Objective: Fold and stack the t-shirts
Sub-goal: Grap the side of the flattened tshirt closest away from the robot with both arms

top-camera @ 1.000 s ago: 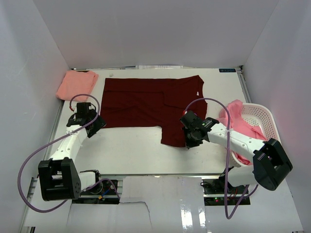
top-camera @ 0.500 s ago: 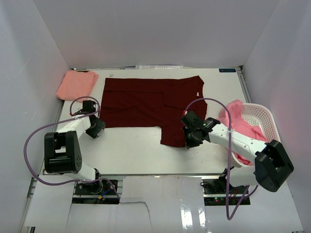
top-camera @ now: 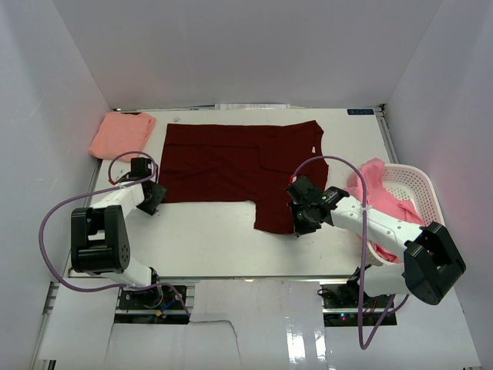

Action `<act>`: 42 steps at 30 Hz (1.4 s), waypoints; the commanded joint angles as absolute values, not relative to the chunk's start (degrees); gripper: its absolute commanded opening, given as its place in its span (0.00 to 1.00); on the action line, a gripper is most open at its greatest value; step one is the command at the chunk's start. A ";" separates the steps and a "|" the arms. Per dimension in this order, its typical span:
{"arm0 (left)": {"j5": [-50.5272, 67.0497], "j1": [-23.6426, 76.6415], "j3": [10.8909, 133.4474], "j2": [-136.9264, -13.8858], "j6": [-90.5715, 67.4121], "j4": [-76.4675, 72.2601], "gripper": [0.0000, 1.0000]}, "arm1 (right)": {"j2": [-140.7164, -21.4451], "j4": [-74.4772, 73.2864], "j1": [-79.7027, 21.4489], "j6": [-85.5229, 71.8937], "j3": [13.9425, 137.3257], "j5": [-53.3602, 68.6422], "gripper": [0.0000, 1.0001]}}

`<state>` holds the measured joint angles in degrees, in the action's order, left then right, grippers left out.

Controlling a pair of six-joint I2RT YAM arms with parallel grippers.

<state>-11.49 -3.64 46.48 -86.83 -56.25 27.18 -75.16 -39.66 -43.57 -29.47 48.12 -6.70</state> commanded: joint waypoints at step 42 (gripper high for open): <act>-8.44 -4.92 51.50 -83.05 -53.79 31.37 0.00 | -71.46 -48.95 -38.24 -22.94 60.29 -2.11 0.08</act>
<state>-8.10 -4.73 48.95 -85.32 -54.87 29.39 -73.41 -47.20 -39.24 -24.84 57.01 -2.85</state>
